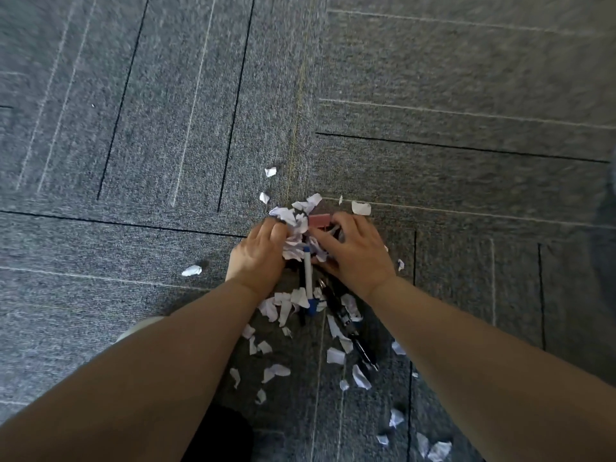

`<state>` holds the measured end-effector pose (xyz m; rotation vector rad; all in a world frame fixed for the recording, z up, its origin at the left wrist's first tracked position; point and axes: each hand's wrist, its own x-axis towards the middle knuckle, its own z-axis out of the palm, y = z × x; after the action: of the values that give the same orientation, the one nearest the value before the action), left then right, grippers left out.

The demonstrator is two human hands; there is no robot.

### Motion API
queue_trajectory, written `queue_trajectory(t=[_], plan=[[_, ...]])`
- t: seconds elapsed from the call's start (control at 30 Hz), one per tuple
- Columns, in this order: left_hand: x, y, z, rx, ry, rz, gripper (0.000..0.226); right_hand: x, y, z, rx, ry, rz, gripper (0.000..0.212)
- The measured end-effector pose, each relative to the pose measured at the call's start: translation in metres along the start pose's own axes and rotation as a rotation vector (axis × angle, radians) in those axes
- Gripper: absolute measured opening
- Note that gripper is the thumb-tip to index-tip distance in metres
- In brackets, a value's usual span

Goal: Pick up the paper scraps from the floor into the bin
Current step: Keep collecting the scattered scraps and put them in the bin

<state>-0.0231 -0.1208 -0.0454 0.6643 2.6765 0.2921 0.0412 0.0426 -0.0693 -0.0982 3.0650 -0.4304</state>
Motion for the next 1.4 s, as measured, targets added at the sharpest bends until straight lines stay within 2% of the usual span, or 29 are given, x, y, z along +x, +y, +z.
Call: queue_trajectory(t=[0.1, 0.23, 0.37, 0.47, 0.67, 0.73, 0.83, 0.93, 1.0, 1.07, 1.13, 1.2, 1.27, 1.3, 1.4], plan=[[0.000, -0.011, -0.008, 0.058, -0.084, -0.013, 0.019, -0.005, -0.002, -0.001, 0.052, 0.010, -0.044, 0.042], [0.003, -0.021, -0.022, 0.112, -0.129, 0.034, 0.029, -0.014, 0.001, -0.009, 0.098, -0.080, -0.021, 0.051], [0.022, -0.006, -0.046, 0.153, -0.127, 0.072, 0.029, -0.017, 0.018, -0.041, 0.193, -0.122, 0.058, 0.033], [0.039, 0.032, -0.074, 0.148, -0.097, 0.137, 0.028, -0.016, 0.044, -0.081, 0.197, -0.084, 0.140, 0.023], [0.065, 0.140, -0.126, 0.062, 0.012, 0.327, 0.031, -0.021, 0.097, -0.171, 0.151, 0.158, 0.206, 0.004], [0.072, 0.178, -0.143, -0.013, 0.039, 0.373, 0.030, -0.029, 0.114, -0.207, 0.136, 0.222, 0.215, 0.007], [0.083, 0.235, -0.165, -0.145, 0.130, 0.484, 0.025, -0.051, 0.142, -0.272, 0.069, 0.359, 0.237, 0.027], [0.092, 0.295, -0.186, -0.213, 0.206, 0.613, 0.026, -0.080, 0.171, -0.343, -0.009, 0.489, 0.244, 0.029], [0.096, 0.338, -0.196, -0.248, 0.215, 0.689, 0.026, -0.102, 0.202, -0.383, -0.073, 0.581, 0.335, 0.023], [0.098, 0.380, -0.206, -0.280, 0.215, 0.756, 0.022, -0.120, 0.236, -0.408, -0.083, 0.611, 0.501, 0.015], [0.101, 0.419, -0.209, -0.287, 0.227, 0.830, 0.023, -0.134, 0.269, -0.417, -0.040, 0.554, 0.730, 0.020], [0.104, 0.451, -0.208, -0.298, 0.225, 0.882, 0.024, -0.144, 0.290, -0.414, 0.028, 0.335, 0.963, 0.039], [0.106, 0.479, -0.202, -0.294, 0.227, 0.923, 0.025, -0.158, 0.299, -0.406, 0.046, 0.123, 1.048, 0.060], [0.106, 0.492, -0.198, -0.284, 0.220, 0.934, 0.025, -0.164, 0.301, -0.403, 0.058, 0.110, 1.047, 0.063], [0.109, 0.531, -0.185, -0.209, 0.200, 0.958, 0.027, -0.180, 0.302, -0.402, 0.066, 0.244, 1.042, 0.056]])
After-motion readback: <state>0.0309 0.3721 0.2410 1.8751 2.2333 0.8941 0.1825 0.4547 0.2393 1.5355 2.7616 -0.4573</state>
